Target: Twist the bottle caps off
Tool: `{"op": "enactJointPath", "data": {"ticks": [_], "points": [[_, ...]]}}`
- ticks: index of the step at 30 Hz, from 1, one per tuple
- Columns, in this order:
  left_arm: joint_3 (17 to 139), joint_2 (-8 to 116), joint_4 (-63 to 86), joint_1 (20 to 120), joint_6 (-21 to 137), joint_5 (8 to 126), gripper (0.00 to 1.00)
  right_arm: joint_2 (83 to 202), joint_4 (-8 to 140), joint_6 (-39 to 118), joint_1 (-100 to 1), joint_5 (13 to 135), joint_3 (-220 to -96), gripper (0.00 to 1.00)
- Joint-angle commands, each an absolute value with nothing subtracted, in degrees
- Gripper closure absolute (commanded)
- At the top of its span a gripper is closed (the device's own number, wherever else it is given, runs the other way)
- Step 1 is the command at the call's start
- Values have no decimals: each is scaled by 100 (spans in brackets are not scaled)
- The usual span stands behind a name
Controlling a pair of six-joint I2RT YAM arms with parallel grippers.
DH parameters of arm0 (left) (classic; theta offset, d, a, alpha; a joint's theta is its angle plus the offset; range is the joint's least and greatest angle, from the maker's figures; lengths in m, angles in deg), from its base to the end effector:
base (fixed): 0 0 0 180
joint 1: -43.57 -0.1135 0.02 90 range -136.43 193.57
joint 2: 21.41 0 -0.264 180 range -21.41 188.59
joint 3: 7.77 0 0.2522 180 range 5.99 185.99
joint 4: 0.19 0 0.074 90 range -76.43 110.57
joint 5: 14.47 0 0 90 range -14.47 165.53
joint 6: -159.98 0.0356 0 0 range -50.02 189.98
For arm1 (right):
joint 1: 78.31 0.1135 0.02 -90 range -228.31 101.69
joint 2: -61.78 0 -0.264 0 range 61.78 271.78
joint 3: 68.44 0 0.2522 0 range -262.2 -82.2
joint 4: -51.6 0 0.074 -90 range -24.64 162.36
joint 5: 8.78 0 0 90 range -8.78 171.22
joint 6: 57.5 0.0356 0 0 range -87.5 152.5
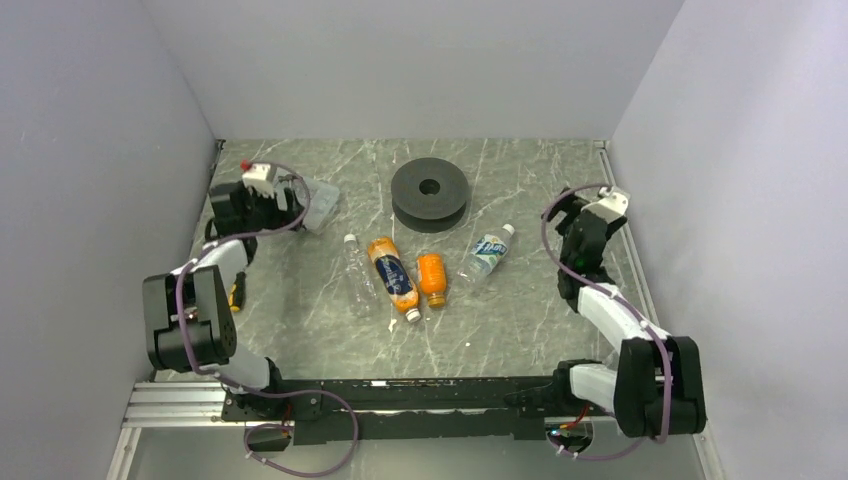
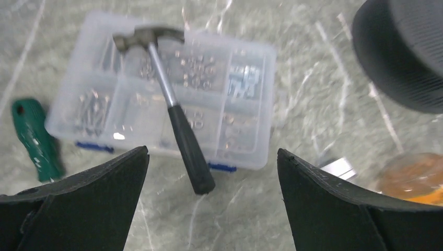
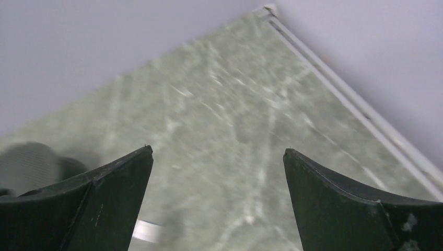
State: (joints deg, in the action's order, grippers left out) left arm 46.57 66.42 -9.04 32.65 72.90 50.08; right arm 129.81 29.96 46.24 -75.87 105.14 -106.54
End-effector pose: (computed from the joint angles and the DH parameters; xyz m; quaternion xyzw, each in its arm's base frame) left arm 0.3140 0.0450 0.1939 0.0614 0.8273 -0.1206 0.5452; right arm 0.2456 -0.0040 0.2171 0.2077 0.7230 -0.0651 0.6556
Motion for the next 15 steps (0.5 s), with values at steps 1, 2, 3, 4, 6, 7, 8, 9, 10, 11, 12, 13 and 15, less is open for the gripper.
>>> {"op": "enactJointPath", "data": {"ticks": [1, 2, 3, 4, 6, 7, 8, 9, 10, 11, 12, 13, 15], "points": [[5804, 6169, 2024, 3242, 7670, 4347, 1, 12589, 4626, 6421, -7608, 9577, -11454, 0], [5961, 6052, 2323, 3242, 7670, 4375, 1, 12546, 4656, 6515, -7609, 9249, -11547, 0], [6070, 5913, 2591, 3234, 7677, 4402, 1, 12537, 4649, 6576, -7611, 8885, -11607, 0], [6163, 5764, 2856, 3232, 7719, 4402, 1, 12546, 4643, 6531, -7605, 8516, -11698, 0], [6346, 5455, 3425, 3232, 7890, 4326, 1, 12623, 4894, 6300, -7416, 7861, -12003, 0], [6431, 5298, 3679, 3234, 7949, 4319, 1, 12675, 5246, 6104, -7108, 8020, -12279, 0], [6515, 5155, 3943, 3232, 8009, 4303, 1, 12752, 5631, 5853, -6672, 8417, -12543, 0], [6593, 5013, 4179, 3232, 8088, 4242, 1, 12845, 5911, 5556, -6112, 8849, -12818, 0], [6707, 4893, 4450, 3227, 8192, 4137, 1, 12958, 6213, 5378, -5580, 9253, -13061, 0], [6813, 4804, 4719, 3216, 8324, 4043, 1, 13067, 6378, 5301, -5147, 9461, -13241, 0], [6895, 4723, 4986, 3208, 8400, 3957, 1, 13174, 6488, 5272, -4758, 9636, -13400, 0], [6988, 4633, 5259, 3201, 8434, 3924, 1, 13314, 6720, 5301, -4242, 9824, -13549, 0], [7154, 4537, 5562, 3170, 8426, 3909, 1, 13692, 6994, 5360, -3528, 10089, -13866, 0]]}}
